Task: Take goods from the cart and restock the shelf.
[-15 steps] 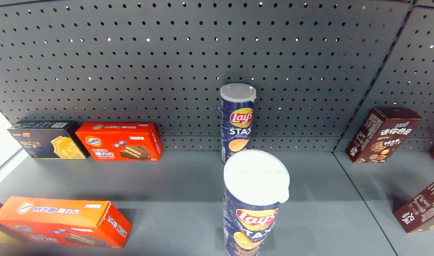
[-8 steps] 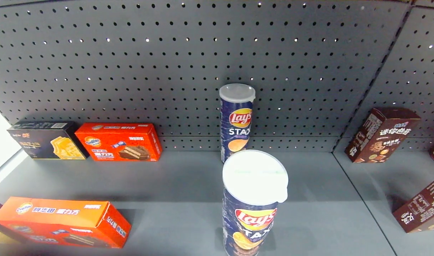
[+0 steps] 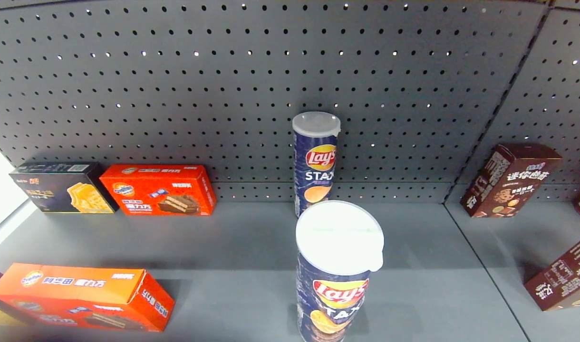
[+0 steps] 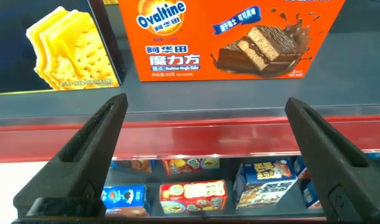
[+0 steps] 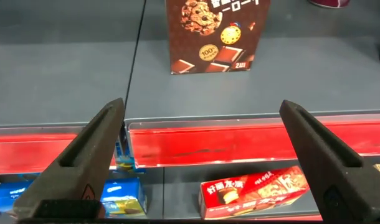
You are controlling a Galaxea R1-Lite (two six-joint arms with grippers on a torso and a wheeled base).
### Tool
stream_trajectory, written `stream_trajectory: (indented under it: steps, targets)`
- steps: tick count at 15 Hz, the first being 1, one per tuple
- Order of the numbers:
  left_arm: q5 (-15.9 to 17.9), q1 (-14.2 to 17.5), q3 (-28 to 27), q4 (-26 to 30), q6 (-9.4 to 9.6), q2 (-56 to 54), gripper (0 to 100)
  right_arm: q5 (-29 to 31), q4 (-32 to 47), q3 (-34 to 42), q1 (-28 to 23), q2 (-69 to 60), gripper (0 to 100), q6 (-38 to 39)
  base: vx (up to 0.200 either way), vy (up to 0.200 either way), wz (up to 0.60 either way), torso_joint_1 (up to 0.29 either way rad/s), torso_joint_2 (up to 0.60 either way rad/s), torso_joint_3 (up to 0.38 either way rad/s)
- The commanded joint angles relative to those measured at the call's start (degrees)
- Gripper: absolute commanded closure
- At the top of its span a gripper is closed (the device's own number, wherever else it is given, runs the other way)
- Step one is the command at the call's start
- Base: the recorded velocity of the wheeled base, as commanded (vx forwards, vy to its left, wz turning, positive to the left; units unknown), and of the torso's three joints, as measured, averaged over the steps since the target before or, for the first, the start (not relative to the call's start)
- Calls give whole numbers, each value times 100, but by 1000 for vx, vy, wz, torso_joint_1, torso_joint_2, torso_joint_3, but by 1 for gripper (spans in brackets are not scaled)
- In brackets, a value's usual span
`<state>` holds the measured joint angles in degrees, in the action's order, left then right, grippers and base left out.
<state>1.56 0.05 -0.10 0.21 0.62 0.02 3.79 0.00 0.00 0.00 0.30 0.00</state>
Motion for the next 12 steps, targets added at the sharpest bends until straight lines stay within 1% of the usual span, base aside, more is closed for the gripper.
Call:
stream_trajectory:
  steps: [1,12]
  targets:
    - [2,4,1,6,-1,6,0,-1,0,0,0,13,0,0,0,0,0,0,0,0]
    - [2,4,1,6,-1,6,0,-1,0,0,0,13,0,0,0,0,0,0,0,0]
